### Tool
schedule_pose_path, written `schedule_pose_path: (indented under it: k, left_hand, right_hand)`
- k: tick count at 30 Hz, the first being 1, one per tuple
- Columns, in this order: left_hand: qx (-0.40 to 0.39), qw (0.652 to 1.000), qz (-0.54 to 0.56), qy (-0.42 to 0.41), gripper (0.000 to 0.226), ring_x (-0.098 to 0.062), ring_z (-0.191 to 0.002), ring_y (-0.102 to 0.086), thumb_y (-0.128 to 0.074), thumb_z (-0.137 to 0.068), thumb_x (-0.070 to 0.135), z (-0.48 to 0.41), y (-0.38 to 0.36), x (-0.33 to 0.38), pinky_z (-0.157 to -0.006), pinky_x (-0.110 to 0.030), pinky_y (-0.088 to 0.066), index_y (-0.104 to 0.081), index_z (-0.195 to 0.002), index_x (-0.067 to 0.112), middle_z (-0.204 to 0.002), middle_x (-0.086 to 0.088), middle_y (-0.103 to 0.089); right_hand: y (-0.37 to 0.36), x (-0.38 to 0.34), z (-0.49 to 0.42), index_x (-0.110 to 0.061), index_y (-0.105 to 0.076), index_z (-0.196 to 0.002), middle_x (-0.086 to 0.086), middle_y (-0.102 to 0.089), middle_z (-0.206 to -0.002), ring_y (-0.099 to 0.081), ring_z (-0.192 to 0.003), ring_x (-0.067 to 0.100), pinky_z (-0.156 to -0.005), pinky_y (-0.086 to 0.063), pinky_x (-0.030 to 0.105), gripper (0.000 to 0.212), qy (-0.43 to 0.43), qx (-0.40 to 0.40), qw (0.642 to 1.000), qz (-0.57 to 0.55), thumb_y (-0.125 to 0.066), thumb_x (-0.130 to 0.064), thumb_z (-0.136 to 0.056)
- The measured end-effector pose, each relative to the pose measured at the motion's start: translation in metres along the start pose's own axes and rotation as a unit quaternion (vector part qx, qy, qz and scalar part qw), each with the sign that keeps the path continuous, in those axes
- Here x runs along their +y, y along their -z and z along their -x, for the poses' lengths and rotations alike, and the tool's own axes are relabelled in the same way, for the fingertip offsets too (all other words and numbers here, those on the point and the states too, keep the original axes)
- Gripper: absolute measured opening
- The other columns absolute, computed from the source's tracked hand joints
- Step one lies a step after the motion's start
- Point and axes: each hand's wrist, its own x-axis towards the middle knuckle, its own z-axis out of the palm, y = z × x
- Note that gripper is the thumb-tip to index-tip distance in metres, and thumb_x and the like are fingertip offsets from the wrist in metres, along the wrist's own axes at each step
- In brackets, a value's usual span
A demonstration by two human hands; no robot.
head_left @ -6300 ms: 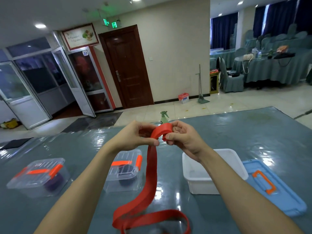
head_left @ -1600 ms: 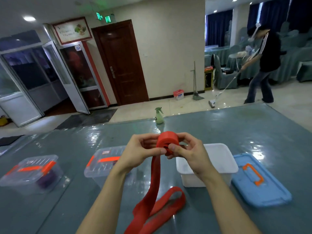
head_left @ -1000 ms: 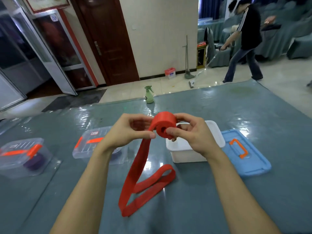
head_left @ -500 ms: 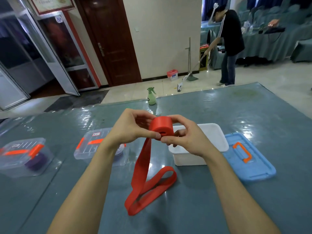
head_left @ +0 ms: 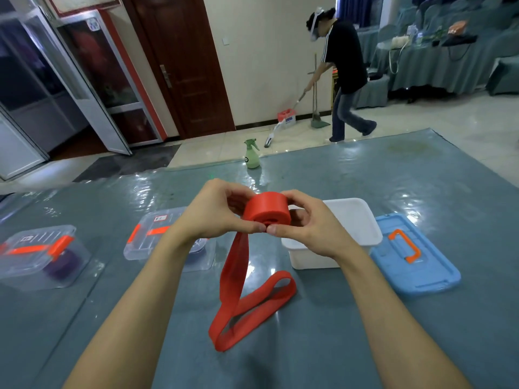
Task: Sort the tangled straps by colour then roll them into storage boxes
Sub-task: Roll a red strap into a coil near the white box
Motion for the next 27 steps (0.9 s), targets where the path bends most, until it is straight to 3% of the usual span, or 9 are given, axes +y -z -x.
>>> schedule_pose_path:
  k: [3,5,7,11,15,17,20,23,27]
  left_hand:
    - [-0.035,0.998,-0.058,-0.009,0.039,-0.014,-0.081,-0.082,-0.105,-0.066,0.017,0.0,0.0,0.0,-0.085,-0.041,-0.067,-0.087,-0.1,0.016,-0.084,0.004,-0.084]
    - [-0.061,0.993,-0.104,-0.022,0.035,-0.012,-0.076,-0.081,-0.106,-0.065,0.028,-0.002,-0.001,0.002,-0.081,-0.042,-0.067,-0.087,-0.095,0.022,-0.08,0.007,-0.083]
    - [-0.078,0.992,-0.099,-0.018,0.039,-0.012,-0.079,-0.081,-0.107,-0.063,0.034,-0.004,0.003,0.002,-0.084,-0.041,-0.067,-0.086,-0.095,0.024,-0.083,0.009,-0.083]
    - [-0.064,0.996,0.054,0.001,0.06,-0.013,-0.101,-0.082,-0.107,-0.058,0.027,-0.001,0.019,-0.008,-0.093,-0.023,-0.062,-0.083,-0.113,0.024,-0.102,0.003,-0.086]
    - [0.04,0.975,0.213,-0.043,0.053,-0.016,-0.099,-0.082,-0.099,-0.066,0.0,-0.007,0.033,-0.005,-0.087,-0.025,-0.064,-0.086,-0.112,0.024,-0.106,-0.006,-0.086]
    - [0.078,0.964,0.243,-0.075,0.052,-0.014,-0.1,-0.082,-0.094,-0.071,0.001,-0.015,0.046,0.007,-0.086,-0.024,-0.064,-0.087,-0.113,0.031,-0.107,-0.003,-0.086]
    - [0.123,0.959,0.235,-0.102,0.043,-0.016,-0.1,-0.083,-0.098,-0.07,0.023,-0.024,0.074,0.03,-0.087,-0.024,-0.063,-0.087,-0.11,0.032,-0.105,-0.002,-0.086]
    - [0.151,0.968,0.169,-0.109,0.05,-0.024,-0.099,-0.084,-0.104,-0.064,0.046,-0.027,0.109,0.05,-0.087,-0.029,-0.065,-0.087,-0.107,0.029,-0.104,-0.006,-0.086]
    - [0.12,0.986,0.034,-0.108,0.055,-0.022,-0.098,-0.084,-0.104,-0.064,0.048,-0.025,0.15,0.074,-0.093,-0.041,-0.067,-0.086,-0.11,0.024,-0.101,-0.002,-0.086]
  right_hand:
    - [0.001,-0.005,0.0,-0.045,-0.068,-0.131,-0.033,-0.068,-0.089,-0.064,-0.067,0.005,-0.068,-0.054,0.021,0.067,0.009,-0.013,0.993,0.12,-0.1,-0.039,-0.073]
    - [-0.002,-0.006,-0.002,-0.039,-0.073,-0.119,-0.024,-0.061,-0.065,-0.052,-0.056,0.006,-0.061,-0.046,0.027,0.054,0.004,-0.015,0.987,0.162,-0.1,-0.042,-0.072]
    - [-0.002,-0.005,-0.001,-0.033,-0.075,-0.116,-0.013,-0.062,-0.059,-0.058,-0.054,0.009,-0.062,-0.053,0.038,0.051,-0.004,-0.007,0.991,0.132,-0.101,-0.037,-0.072]
    - [0.001,-0.012,-0.003,-0.023,-0.077,-0.117,0.004,-0.079,-0.078,-0.076,-0.061,0.024,-0.063,-0.059,0.028,0.053,0.011,0.039,0.999,-0.016,-0.103,-0.024,-0.071]
    - [-0.001,-0.048,-0.036,-0.017,-0.078,-0.12,0.013,-0.082,-0.096,-0.078,-0.07,0.034,-0.063,-0.061,0.033,0.055,0.05,0.07,0.988,-0.128,-0.102,-0.024,-0.071]
    - [-0.009,-0.072,-0.054,-0.014,-0.077,-0.118,0.013,-0.081,-0.099,-0.077,-0.072,0.033,-0.064,-0.063,0.035,0.053,0.076,0.074,0.98,-0.167,-0.1,-0.025,-0.072]
    - [-0.019,-0.101,-0.076,-0.012,-0.073,-0.119,0.011,-0.08,-0.105,-0.079,-0.081,0.031,-0.071,-0.067,0.043,0.054,0.101,0.079,0.974,-0.189,-0.093,-0.028,-0.071]
    - [-0.02,-0.124,-0.093,-0.005,-0.067,-0.126,0.015,-0.076,-0.116,-0.081,-0.089,0.034,-0.072,-0.067,0.039,0.062,0.112,0.041,0.978,-0.171,-0.092,-0.026,-0.073]
    - [-0.001,-0.157,-0.109,-0.03,-0.064,-0.131,0.002,-0.068,-0.128,-0.082,-0.089,0.024,-0.07,-0.067,0.035,0.069,0.127,-0.026,0.991,0.031,-0.098,-0.042,-0.072]
